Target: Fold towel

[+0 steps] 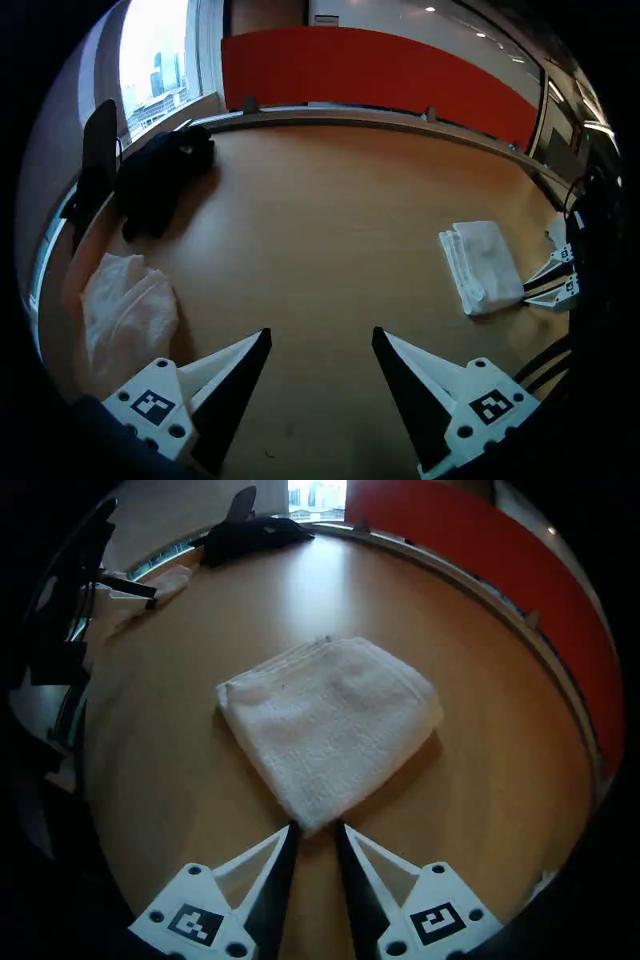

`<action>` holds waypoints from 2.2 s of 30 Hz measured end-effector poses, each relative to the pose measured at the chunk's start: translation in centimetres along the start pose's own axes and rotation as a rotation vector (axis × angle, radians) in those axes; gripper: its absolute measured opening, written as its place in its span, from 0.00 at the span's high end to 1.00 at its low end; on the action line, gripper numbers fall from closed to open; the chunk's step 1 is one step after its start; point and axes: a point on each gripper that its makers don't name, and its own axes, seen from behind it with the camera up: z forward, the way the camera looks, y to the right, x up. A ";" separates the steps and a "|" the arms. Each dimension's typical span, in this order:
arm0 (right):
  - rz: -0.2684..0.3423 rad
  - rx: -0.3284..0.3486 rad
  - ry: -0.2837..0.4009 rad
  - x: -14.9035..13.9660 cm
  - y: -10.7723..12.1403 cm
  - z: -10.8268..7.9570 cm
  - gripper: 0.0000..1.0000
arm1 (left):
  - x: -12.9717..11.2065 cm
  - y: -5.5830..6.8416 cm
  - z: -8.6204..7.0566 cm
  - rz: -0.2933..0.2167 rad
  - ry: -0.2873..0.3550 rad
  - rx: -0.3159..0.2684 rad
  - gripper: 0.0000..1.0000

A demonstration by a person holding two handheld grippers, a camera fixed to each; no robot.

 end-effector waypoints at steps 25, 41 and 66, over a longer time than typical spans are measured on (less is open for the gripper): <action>0.006 -0.014 0.035 1.3 0.3 -1.2 0.95 | -0.2 0.1 -0.2 0.002 0.003 -0.005 0.06; -0.094 -0.077 0.163 11.4 3.0 -5.7 0.95 | 1.0 0.6 -0.8 0.001 0.038 -0.016 0.06; -0.157 -0.129 0.258 18.1 6.9 -12.3 0.95 | 3.3 1.3 -1.5 0.011 0.087 -0.032 0.06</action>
